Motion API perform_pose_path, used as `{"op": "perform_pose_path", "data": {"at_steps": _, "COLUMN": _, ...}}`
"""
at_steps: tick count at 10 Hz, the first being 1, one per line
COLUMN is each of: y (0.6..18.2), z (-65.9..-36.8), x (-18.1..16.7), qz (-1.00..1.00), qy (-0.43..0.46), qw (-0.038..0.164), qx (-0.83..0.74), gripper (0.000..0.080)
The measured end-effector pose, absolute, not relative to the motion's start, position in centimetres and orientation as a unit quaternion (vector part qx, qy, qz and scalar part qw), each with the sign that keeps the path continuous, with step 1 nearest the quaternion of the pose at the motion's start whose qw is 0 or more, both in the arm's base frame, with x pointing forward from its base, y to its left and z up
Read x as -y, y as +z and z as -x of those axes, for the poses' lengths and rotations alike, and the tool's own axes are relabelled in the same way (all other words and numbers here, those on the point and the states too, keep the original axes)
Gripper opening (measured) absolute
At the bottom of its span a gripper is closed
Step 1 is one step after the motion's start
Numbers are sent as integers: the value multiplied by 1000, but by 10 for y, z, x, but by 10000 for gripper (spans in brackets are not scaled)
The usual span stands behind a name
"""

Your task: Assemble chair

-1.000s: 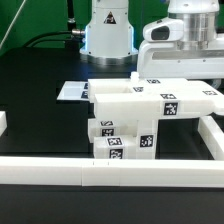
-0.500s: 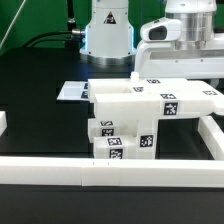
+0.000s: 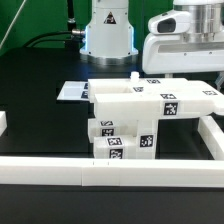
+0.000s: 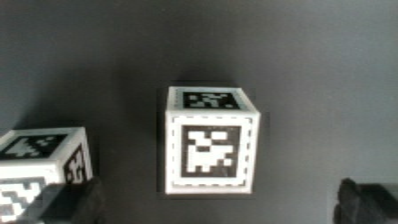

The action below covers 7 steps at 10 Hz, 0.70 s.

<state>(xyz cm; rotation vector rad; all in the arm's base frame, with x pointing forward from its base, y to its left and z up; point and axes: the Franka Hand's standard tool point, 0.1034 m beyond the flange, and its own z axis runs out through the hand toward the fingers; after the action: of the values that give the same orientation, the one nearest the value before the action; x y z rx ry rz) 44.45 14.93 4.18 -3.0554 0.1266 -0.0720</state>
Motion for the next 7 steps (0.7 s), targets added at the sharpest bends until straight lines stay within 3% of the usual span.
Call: {"op": "perform_pose_path", "data": {"at_steps": 7, "y": 29, "z": -429, "x": -171, "qz": 999, "qy": -17, "qw": 38, "qx": -24, "gripper": 648}}
